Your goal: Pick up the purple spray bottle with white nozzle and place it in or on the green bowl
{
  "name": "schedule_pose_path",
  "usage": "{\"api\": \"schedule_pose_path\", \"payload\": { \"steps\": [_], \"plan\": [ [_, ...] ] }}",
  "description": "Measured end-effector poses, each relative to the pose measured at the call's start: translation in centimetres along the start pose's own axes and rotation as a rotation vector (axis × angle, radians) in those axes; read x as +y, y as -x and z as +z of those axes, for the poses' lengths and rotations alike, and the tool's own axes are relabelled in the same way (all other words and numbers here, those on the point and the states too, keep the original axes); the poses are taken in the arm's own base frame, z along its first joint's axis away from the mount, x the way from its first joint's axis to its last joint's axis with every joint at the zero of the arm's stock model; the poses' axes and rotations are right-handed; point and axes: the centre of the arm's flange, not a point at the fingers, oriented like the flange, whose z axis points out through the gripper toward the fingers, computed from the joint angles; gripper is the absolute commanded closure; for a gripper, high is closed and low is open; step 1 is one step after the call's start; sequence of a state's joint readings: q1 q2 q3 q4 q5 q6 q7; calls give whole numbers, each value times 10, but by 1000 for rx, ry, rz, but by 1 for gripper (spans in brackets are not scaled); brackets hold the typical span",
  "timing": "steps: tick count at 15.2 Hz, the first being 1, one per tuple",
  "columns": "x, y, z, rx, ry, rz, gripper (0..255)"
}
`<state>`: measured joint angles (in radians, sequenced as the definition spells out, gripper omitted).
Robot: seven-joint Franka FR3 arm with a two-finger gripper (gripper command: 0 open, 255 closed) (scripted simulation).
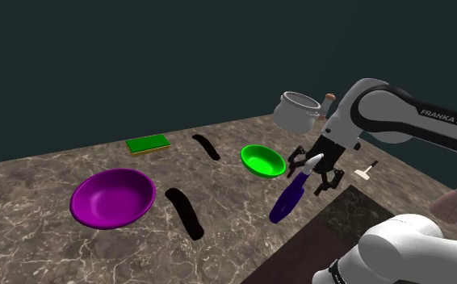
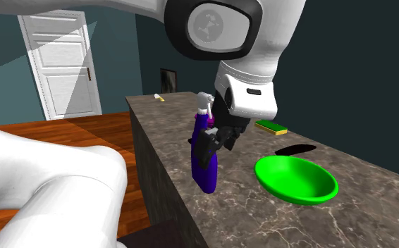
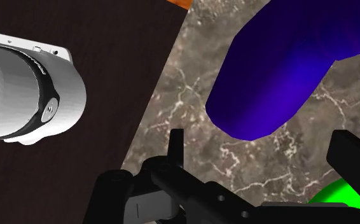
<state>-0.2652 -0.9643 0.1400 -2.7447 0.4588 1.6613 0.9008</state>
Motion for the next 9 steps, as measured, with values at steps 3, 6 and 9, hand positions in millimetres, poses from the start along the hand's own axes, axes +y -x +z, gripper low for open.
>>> {"api": "schedule_pose_path", "payload": {
  "steps": [3,6,9],
  "plan": [
    [0,0,8,0,0,1,0],
    [0,0,8,0,0,1,0],
    [0,0,8,0,-1,1,255]
  ]
}}
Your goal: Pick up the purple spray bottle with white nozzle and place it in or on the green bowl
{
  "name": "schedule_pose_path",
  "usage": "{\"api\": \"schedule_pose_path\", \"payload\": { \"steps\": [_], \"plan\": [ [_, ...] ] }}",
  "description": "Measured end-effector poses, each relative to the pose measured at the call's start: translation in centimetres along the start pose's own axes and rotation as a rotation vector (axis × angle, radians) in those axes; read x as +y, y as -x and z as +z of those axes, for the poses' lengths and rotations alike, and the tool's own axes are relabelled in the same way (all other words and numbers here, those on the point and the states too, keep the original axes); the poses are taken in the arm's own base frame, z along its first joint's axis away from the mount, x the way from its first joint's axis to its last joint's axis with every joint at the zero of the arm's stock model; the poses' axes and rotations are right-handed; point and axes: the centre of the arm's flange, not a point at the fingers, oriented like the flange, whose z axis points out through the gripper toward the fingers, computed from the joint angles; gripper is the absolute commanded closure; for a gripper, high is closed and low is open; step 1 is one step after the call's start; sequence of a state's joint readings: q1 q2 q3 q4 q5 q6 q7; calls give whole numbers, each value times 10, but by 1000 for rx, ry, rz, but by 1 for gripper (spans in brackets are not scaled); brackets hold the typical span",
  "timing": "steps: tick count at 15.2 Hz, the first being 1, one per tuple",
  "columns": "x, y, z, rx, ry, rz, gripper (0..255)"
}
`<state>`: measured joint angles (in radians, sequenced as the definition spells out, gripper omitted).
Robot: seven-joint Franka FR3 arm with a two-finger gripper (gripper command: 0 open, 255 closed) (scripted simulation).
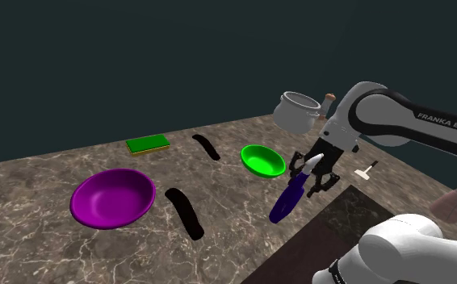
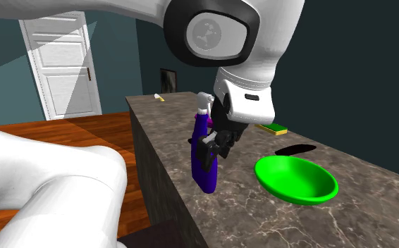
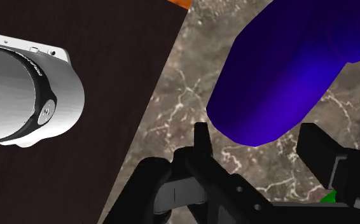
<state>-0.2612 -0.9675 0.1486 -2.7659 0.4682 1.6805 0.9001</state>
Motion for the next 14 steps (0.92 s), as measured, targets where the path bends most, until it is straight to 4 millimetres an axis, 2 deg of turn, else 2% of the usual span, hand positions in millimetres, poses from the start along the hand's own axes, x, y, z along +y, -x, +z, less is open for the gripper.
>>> {"api": "schedule_pose_path", "payload": {
  "steps": [9,14],
  "plan": [
    [0,0,-1,1,-1,0,255],
    [-3,7,-20,0,0,0,255]
  ]
}}
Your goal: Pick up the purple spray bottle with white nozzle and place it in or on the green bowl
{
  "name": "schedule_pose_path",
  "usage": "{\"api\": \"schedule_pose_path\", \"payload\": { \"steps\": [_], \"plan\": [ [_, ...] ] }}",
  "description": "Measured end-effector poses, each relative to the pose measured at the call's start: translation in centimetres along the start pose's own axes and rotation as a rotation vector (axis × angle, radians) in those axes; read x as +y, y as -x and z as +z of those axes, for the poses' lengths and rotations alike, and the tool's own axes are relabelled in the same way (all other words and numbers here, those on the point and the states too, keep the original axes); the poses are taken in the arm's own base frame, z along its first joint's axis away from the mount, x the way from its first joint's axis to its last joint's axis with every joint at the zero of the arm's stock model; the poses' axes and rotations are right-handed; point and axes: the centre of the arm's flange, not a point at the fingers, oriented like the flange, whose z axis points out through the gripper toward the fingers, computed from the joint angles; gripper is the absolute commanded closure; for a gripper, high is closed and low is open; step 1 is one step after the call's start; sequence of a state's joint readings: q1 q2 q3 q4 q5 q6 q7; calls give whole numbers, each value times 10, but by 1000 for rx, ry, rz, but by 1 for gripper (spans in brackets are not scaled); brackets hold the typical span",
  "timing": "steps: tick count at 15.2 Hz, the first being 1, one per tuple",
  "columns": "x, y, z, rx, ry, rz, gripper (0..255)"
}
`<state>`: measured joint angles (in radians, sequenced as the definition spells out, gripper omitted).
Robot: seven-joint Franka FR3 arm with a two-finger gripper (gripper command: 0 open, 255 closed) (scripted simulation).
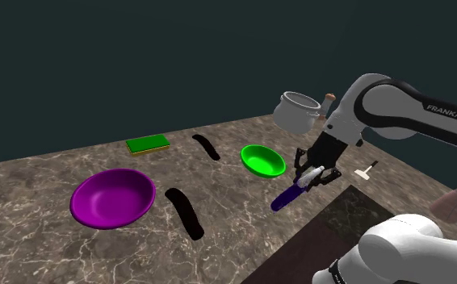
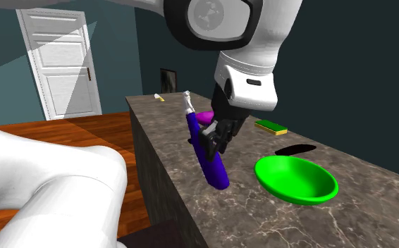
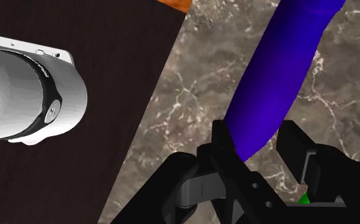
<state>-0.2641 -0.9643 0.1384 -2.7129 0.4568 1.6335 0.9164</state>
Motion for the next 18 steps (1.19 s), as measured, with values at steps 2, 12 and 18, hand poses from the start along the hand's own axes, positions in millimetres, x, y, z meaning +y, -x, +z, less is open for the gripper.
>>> {"api": "schedule_pose_path", "payload": {
  "steps": [2,12,18],
  "plan": [
    [0,4,-10,0,0,0,255],
    [-5,21,-59,0,0,0,255],
    [-9,32,-88,0,0,0,255]
  ]
}}
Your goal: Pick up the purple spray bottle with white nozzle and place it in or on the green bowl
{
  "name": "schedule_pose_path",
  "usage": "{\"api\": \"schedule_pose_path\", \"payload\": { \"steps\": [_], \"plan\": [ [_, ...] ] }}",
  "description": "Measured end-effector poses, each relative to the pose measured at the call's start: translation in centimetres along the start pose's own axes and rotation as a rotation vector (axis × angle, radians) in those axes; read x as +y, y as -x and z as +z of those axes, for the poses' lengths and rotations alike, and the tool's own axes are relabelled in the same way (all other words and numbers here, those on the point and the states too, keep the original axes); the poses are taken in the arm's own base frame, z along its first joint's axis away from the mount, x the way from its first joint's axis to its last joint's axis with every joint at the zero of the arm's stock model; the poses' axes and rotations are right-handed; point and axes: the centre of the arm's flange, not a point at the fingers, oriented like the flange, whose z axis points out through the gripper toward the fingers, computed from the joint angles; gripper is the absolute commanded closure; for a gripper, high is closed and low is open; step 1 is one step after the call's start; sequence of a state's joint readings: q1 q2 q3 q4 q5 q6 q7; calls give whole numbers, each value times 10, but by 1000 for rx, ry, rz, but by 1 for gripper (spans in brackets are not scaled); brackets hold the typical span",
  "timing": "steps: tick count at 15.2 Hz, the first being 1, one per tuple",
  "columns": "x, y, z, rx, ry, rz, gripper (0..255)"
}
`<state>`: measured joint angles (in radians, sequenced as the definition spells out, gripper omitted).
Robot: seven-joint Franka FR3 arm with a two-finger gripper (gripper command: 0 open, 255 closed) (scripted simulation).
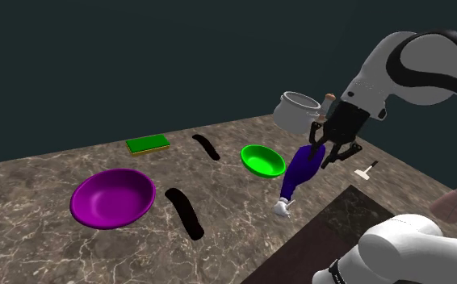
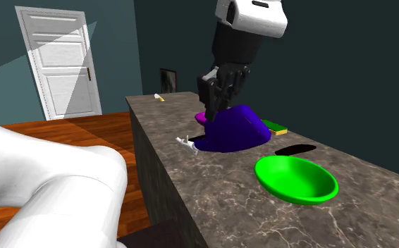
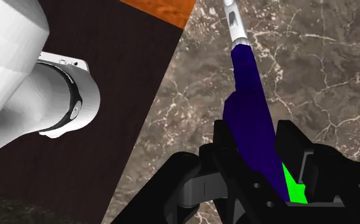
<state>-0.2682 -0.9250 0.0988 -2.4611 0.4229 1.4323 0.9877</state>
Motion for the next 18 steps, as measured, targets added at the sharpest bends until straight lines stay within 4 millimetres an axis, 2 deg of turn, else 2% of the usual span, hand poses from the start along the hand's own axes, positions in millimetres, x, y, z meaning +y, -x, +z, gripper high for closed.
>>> {"api": "schedule_pose_path", "payload": {
  "steps": [5,17,18],
  "plan": [
    [-30,-39,-13,-1,0,0,255],
    [-118,-172,-34,0,0,0,255],
    [-123,-178,-35,0,0,1,255]
  ]
}}
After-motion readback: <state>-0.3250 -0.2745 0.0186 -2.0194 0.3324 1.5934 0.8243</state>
